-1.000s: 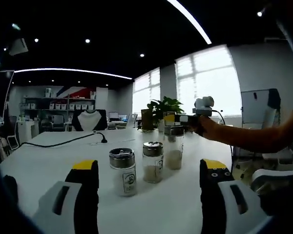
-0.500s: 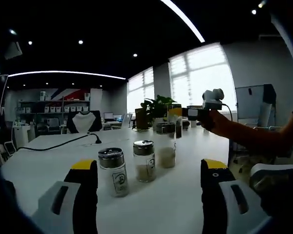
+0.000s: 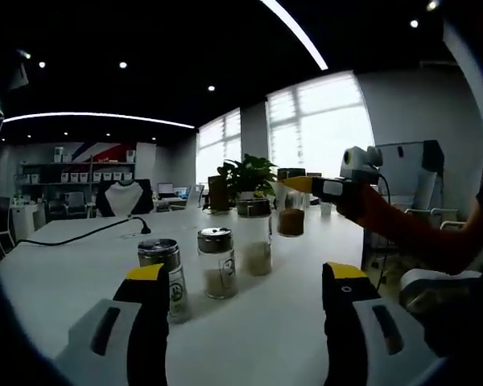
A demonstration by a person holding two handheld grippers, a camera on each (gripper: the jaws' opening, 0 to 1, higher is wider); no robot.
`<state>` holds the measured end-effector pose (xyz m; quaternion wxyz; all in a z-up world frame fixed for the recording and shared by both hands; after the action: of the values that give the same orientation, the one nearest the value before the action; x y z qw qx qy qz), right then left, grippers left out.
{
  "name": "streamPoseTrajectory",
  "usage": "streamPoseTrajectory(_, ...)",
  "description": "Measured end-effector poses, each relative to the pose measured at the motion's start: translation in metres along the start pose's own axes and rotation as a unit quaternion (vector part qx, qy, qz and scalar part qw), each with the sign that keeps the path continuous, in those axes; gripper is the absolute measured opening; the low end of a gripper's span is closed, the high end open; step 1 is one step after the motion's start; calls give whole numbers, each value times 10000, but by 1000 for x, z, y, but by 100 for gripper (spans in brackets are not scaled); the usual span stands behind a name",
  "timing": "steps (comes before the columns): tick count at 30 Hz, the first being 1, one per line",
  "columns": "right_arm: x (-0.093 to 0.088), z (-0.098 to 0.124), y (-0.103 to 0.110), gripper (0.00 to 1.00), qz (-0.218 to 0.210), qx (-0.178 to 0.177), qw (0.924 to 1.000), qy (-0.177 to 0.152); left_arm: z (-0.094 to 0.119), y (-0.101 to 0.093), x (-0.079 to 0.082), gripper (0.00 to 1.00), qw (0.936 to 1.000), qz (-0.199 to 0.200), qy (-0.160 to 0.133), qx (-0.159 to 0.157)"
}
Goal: Rotate the seasoning bottle until the label or dispensing opening points toward the visible target arrow and the bottle remains upright within the marked orientation range
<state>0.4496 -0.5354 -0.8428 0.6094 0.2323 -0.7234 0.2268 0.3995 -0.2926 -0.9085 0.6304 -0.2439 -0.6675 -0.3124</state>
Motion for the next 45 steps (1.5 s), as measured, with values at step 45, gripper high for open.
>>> streamPoseTrajectory(45, -16, -24, 115, 37, -849, 2946, 9517, -148, -30, -43, -2, 54, 9935, -27, -240, -1112)
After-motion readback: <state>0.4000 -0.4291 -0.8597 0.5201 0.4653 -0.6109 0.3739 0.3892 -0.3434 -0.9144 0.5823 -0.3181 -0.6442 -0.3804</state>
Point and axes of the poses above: the point that each gripper's makers call its tool centre point, and the gripper's own axes: z roughly backward along the fingers, y roughly to its left, x roughly out of its top, the point moved 6 cm from there along z, roughly backward along the fingers, and after that the axes turned 5 degrees about -z, right-handed, at the moved point
